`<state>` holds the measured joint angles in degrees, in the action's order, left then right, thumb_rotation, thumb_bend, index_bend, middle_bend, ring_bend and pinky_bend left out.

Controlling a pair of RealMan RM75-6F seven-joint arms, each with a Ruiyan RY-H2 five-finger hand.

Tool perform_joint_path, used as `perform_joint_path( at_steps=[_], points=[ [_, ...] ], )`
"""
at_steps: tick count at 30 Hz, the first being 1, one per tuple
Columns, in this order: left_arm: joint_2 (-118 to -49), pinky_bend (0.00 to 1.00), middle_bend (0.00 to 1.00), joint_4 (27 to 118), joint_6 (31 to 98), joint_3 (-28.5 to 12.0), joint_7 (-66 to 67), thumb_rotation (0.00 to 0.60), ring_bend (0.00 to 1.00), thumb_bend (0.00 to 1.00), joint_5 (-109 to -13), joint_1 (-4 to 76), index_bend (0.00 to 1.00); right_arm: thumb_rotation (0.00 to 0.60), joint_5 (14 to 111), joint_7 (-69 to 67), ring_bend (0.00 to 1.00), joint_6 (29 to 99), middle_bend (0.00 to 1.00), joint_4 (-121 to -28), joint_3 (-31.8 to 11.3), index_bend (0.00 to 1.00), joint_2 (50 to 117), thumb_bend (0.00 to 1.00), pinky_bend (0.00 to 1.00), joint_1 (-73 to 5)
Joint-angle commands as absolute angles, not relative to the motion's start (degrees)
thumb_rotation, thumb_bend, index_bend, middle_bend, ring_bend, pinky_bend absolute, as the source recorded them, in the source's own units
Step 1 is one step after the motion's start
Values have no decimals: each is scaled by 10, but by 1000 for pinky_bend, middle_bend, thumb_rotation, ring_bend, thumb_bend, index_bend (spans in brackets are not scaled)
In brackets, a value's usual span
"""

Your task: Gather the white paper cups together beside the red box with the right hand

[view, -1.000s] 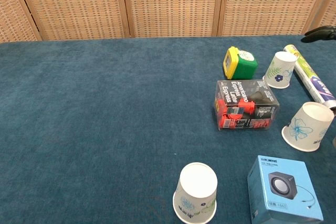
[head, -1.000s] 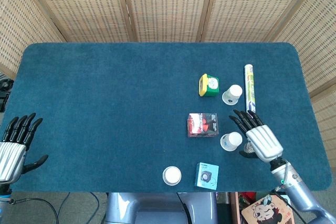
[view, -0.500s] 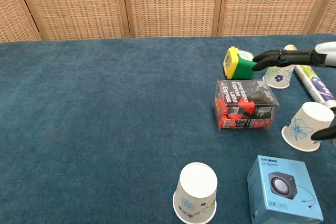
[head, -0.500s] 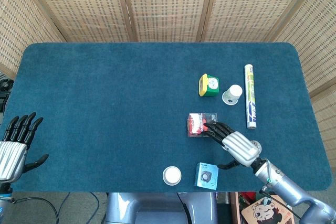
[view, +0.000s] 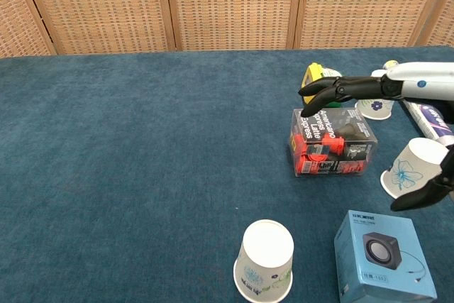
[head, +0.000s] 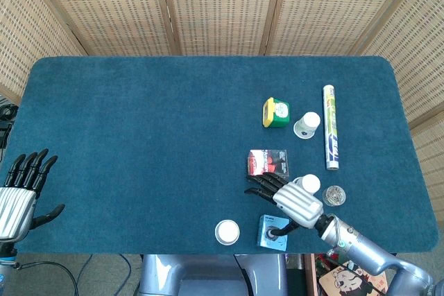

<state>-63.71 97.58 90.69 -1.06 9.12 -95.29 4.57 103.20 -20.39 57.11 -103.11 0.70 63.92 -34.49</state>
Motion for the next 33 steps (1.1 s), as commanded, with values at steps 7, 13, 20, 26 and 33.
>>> perform_joint_path(
  at_steps=[7, 13, 20, 26, 33],
  points=[
    [-636, 0, 0, 976, 905, -9, 91, 600, 0, 180, -954, 46, 0, 600, 1022, -182, 0, 554, 0, -1047, 5, 219, 668, 118, 0, -363],
    [-635, 0, 0, 975, 906, -9, 87, 600, 0, 179, -956, 46, 0, 600, 999, -152, 0, 533, 0, -1057, -4, 245, 704, 119, 0, -377],
    [-634, 0, 0, 975, 907, -8, 82, 600, 0, 180, -959, 46, 0, 600, 962, -114, 0, 507, 0, -1051, -16, 249, 747, 119, 0, -392],
    [-633, 0, 0, 974, 906, -8, 79, 600, 0, 180, -958, 47, 0, 600, 933, -87, 0, 498, 0, -1043, -22, 277, 782, 119, 0, -398],
    [-632, 0, 0, 974, 905, -7, 76, 600, 0, 179, -960, 48, 0, 600, 908, -65, 0, 497, 0, -1014, -24, 279, 824, 119, 0, -400]
  ],
)
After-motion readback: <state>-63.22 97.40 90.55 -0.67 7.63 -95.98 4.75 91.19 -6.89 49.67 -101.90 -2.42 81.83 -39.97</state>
